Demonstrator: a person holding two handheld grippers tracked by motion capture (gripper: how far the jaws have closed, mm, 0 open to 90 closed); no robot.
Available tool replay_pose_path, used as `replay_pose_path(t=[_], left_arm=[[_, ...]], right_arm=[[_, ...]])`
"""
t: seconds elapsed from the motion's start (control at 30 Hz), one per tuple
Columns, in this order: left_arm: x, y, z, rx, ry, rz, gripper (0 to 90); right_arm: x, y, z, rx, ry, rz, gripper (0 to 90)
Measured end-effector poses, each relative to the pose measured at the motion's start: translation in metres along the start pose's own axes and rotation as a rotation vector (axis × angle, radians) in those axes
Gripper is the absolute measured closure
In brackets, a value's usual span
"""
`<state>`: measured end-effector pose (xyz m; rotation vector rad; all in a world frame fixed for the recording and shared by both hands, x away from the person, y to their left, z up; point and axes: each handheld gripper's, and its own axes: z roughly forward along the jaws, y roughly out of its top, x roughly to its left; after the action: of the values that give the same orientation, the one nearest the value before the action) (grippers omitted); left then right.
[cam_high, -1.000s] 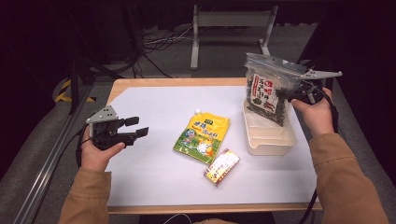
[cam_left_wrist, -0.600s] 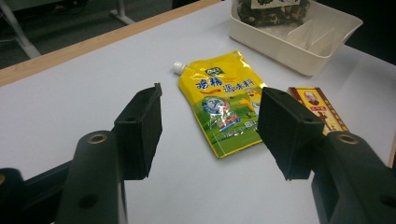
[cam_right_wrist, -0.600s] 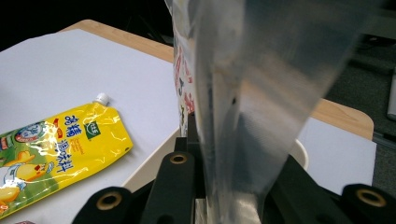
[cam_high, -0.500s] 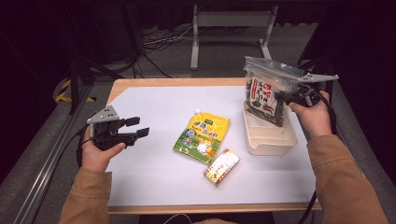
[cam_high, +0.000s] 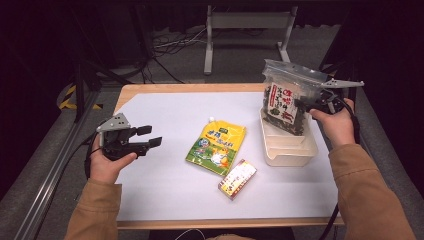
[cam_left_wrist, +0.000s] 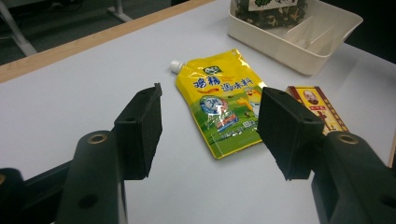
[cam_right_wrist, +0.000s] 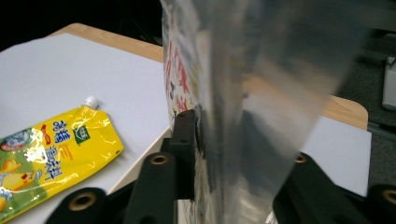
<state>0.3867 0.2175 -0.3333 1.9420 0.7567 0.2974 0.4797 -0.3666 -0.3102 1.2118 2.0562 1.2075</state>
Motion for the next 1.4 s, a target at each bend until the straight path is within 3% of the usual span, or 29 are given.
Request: replay_pose_path(t=[0.2,0.37,0.6,0.73,0.9,1.03,1.4], left_arm=[[0.0,0.0,0.002,0.004,-0.002,0.003,41.0],[-0.001,0.0,0.005,0.012,-0.002,0.004,40.8],[0.0,0.002,0.01,0.018,-0.011,0.007,40.7],[0.0,0.003,0.013,0.026,-0.011,0.012,40.3],[-0.001,0.004,0.019,0.029,-0.021,-0.013,39.3],[-0.002,0.006,0.024,0.04,-0.022,-0.011,37.9],[-0.007,0.01,0.036,0.074,-0.03,-0.003,35.5]], right_arm=[[0.001,-0.001,-0.004,-0.044,-0.023,0.022,45.0],[0.003,-0.002,-0.009,-0.06,-0.02,0.021,35.6],[0.008,-0.005,-0.015,-0.065,0.003,0.001,31.4],[0.01,-0.006,-0.022,-0.082,-0.006,0.0,29.8],[0.013,-0.007,-0.035,-0.098,-0.016,-0.005,29.0],[0.017,-0.009,-0.046,-0.087,-0.031,-0.03,28.7],[0.032,-0.012,-0.065,-0.075,-0.01,-0.067,28.5]])
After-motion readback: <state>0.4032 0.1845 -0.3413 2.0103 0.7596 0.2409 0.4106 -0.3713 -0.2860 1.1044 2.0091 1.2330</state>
